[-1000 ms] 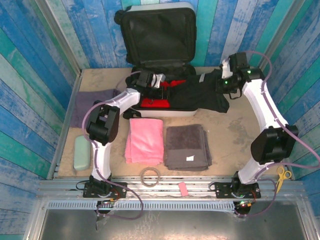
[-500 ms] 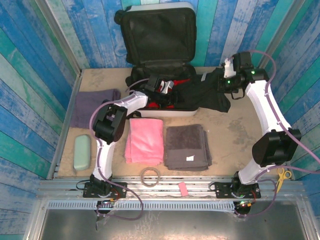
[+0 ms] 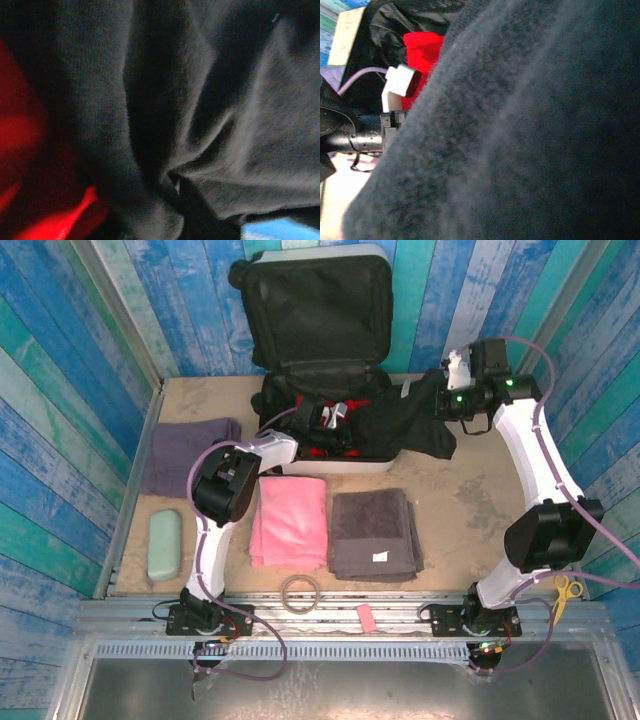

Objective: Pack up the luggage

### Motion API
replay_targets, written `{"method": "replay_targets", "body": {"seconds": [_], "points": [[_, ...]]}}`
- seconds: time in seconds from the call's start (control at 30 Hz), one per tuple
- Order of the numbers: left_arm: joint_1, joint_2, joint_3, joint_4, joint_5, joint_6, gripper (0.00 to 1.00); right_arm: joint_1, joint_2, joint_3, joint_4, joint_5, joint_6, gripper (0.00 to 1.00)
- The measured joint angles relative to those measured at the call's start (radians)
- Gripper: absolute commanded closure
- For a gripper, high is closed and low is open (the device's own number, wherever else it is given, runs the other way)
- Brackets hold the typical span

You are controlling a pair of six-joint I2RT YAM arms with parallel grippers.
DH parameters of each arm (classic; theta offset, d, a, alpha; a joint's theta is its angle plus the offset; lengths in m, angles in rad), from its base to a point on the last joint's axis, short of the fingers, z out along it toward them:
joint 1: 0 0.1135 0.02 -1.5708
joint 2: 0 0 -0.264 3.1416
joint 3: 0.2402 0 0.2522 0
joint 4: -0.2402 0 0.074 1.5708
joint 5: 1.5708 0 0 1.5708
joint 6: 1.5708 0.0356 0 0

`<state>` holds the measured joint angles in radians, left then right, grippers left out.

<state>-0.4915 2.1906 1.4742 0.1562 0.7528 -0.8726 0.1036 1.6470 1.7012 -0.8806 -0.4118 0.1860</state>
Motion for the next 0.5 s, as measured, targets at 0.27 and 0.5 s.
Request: {"method": "replay_targets", "body": {"seconds": [0.27,0.5], "points": [[0.014,-0.022,-0.005,0.066,-0.018,-0.013,1.00,-0.002,0.033,0.080,0.068,-0.080,0.019,1.00],[0.108,-0.186,-0.009,0.000,-0.102,0.037,1.00,0.000,0.098,0.117,0.211,-0.173,0.110,1.00]]}}
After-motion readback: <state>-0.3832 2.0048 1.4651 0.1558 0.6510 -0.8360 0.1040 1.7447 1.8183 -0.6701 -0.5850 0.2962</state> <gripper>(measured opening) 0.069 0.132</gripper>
